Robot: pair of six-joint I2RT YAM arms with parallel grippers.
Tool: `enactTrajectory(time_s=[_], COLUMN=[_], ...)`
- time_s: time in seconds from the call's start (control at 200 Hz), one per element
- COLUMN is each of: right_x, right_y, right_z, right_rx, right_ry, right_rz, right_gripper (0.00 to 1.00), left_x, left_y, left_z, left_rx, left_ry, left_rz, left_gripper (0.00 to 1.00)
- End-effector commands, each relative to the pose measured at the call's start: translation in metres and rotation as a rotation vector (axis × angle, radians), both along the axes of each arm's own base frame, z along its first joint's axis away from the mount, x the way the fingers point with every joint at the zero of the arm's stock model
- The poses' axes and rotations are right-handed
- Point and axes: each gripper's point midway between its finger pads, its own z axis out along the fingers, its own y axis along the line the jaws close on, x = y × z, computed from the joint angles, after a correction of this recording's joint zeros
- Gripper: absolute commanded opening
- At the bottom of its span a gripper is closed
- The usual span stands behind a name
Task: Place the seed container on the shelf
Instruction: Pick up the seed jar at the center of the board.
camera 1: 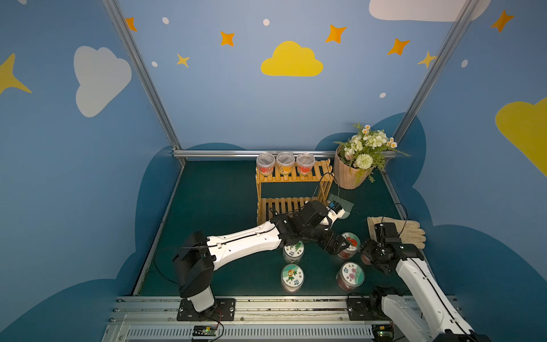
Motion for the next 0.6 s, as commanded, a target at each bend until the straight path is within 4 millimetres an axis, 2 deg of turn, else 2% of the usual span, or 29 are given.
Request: enactTrajectory(time_s=[0.0, 0.245, 0.43, 0.456, 0.596], right_x=[0.005, 0.008, 0.014, 0.019, 0.025], right_y=[-0.004, 0.0, -0.002, -0.001, 0.001], right_z=[0.009, 0.024, 0.057, 0.07, 0.097], right_rx=[-0.016, 0.009, -0.01, -0.013, -0.031], right_ry=[-0.019, -0.081, -0.145, -0.175, -0.197], right_rz=[-0.004, -0.002, 0.031, 0.044, 0.118], right_gripper=[0.81, 0.74, 0.75, 0.75, 0.75], left_x=[0.002, 0.001, 0.0, 0.0, 0.001], left_y=[-0.005, -0.004, -0.002, -0.002, -0.003], left_z=[0.011, 0.01, 0.012, 0.012, 0.013], left_rx=[-0.021, -0.016, -0.02, -0.019, -0.025], left_ry=[-0.007, -0.005, -0.007, -0.007, -0.008], left_rz=[-0.012, -0.012, -0.012, -0.012, -0.01], left_gripper=[1.0, 1.0, 1.0, 1.0, 1.0])
